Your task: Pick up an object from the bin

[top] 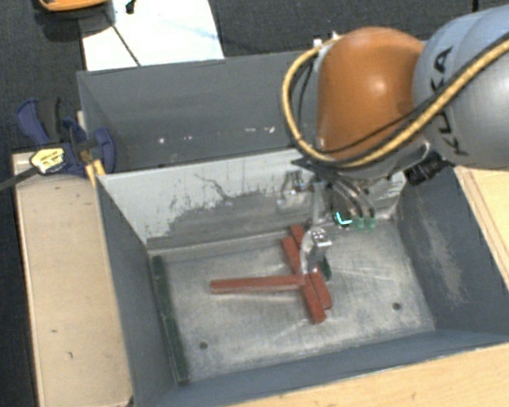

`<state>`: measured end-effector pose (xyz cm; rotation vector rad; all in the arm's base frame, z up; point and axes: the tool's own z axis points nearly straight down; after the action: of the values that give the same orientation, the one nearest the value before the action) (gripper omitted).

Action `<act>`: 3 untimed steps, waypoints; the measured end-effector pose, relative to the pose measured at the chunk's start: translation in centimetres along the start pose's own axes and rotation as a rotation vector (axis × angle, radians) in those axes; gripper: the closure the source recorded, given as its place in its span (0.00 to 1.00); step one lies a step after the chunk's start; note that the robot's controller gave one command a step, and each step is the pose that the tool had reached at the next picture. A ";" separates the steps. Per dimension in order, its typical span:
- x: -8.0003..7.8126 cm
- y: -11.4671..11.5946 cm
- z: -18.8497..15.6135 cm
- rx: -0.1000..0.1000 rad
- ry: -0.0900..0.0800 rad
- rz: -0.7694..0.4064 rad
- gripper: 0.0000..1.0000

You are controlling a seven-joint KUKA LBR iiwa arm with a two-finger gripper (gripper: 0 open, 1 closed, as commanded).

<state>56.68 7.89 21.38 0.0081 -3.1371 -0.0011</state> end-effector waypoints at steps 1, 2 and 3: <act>-0.2 0.0 -0.4 -0.001 -0.008 0.002 0.00; 1.0 1.2 5.1 -0.001 -0.013 0.054 0.00; 0.8 2.3 13.8 -0.001 -0.018 -0.023 1.00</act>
Offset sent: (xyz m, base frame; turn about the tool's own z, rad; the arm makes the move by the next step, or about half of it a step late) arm -0.0207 0.0196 -0.0914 0.0854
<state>55.82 10.21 7.56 0.0441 -3.1551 -0.0037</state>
